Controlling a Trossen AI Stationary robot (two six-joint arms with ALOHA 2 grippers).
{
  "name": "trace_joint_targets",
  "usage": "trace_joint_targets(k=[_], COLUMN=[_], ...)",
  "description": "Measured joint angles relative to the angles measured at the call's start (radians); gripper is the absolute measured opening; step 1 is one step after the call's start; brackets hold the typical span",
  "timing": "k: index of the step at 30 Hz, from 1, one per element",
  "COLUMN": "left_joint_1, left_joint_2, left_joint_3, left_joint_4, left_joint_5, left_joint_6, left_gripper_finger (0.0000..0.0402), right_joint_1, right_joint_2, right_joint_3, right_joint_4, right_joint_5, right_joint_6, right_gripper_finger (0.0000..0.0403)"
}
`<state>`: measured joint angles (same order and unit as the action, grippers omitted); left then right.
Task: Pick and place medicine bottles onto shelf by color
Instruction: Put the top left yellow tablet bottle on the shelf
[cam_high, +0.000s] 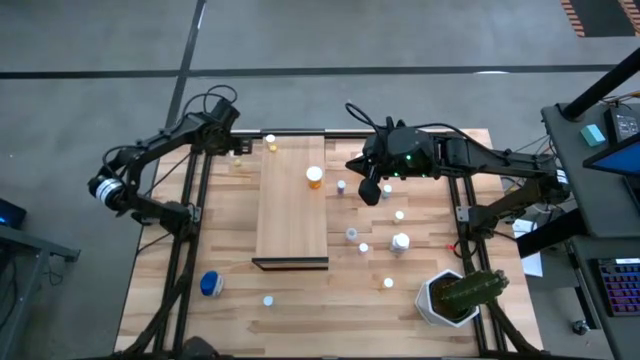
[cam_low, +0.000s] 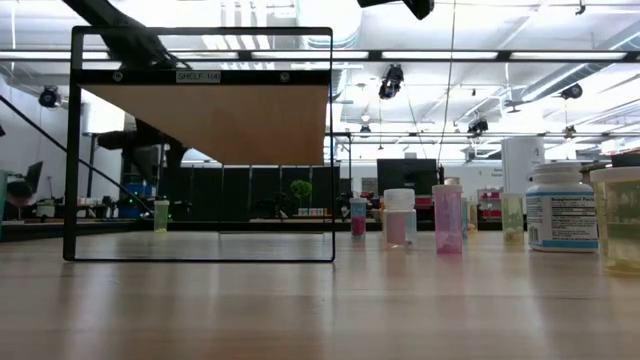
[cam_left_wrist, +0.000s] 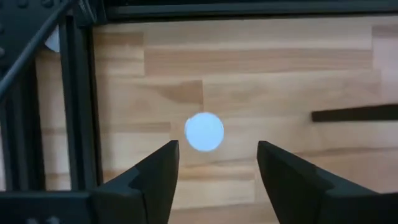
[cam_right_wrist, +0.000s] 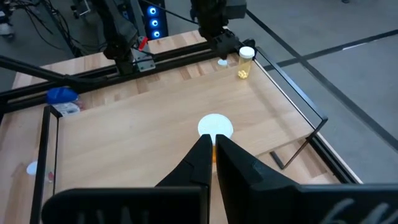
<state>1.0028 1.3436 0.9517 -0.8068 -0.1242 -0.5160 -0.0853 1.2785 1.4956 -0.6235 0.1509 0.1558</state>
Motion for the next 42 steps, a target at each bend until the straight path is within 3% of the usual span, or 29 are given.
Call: trace_joint_targets(k=[23,36,42], left_joint_1=[0.006,0.006,0.006], left_joint_2=[0.161,0.147,0.139], left_joint_3=[-0.024,-0.024,-0.007], left_joint_4=[0.092,0.086,0.048], left_joint_5=[-0.026,-0.048,-0.072], left_joint_6=[0.034,0.032,0.035], left_gripper_finger=[0.0207,0.0095,0.0099], right_joint_1=[0.000,0.000,0.000], right_joint_2=[0.000,0.000,0.000], right_joint_3=[0.000,0.000,0.000], right_joint_4=[0.000,0.000,0.000], right_joint_5=[0.001,0.002,0.002], right_joint_6=[0.071,0.082,0.081], right_gripper_finger=[0.0011,0.0011,0.0011])
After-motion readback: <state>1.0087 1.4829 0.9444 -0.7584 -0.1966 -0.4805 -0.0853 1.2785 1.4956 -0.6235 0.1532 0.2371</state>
